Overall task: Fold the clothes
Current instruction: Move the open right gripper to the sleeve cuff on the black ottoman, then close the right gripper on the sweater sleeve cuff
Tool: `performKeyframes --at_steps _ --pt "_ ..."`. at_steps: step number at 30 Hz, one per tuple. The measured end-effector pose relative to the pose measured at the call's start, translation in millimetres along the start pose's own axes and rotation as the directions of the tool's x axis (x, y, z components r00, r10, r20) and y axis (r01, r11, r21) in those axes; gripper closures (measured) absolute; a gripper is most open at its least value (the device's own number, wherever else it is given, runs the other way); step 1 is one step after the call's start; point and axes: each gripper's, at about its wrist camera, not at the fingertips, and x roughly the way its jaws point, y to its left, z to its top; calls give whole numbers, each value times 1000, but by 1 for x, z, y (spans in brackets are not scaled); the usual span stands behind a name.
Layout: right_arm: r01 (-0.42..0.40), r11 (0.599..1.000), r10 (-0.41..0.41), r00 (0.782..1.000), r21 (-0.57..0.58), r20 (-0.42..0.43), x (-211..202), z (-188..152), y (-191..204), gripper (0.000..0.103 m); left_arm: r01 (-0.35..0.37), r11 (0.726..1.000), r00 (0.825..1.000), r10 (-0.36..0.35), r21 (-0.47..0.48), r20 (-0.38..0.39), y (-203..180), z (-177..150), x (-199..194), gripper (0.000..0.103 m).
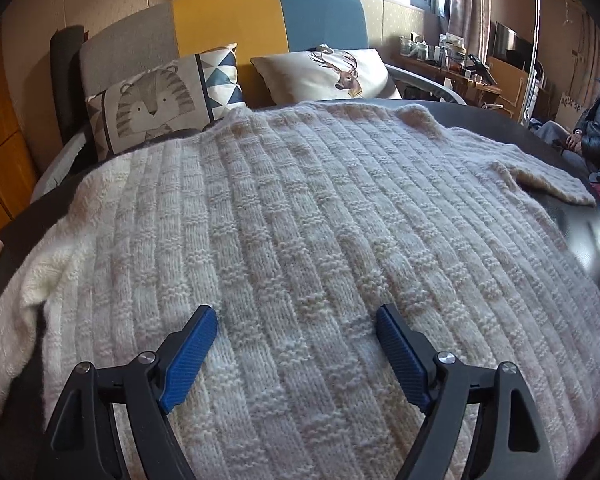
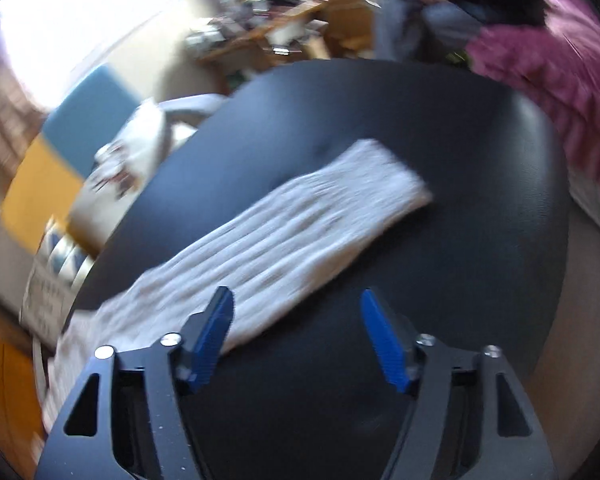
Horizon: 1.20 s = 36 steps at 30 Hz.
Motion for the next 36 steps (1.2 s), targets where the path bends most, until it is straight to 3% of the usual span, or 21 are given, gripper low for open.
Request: performKeyframes --at_steps 4,6,12,14,16,18,23,29,36 --pt "8 987 -3 1000 163 -31 15 21 -36 44 0 1000 1000 0 -3 4 0 0 0 19" --pt "-38 975 40 999 217 -6 16 27 -47 44 4 1000 1000 -4 -8 5 1 0 0 18" --pt "-94 960 94 995 265 15 26 43 -56 46 -2 1000 1000 2 -5 9 -1 -1 1 18" --pt "-111 952 110 994 286 19 30 46 -58 55 -3 1000 1000 3 -5 9 -1 -1 1 18" --pt "-115 945 115 993 306 16 33 44 -59 77 -5 1000 1000 5 -5 11 -1 -1 1 18" --pt "-119 938 116 993 325 28 35 39 -58 87 -5 1000 1000 5 -4 12 -1 -1 0 18" --pt "-148 931 142 989 334 44 36 36 -61 95 -3 1000 1000 3 -6 14 -1 -2 1 18" --pt "-215 929 203 976 300 73 25 43 -32 95 -2 1000 1000 2 -9 14 -1 -2 1 18" --pt "-346 928 338 938 138 76 -8 51 56 95 17 999 1000 -17 -28 7 2 -1 1 18"
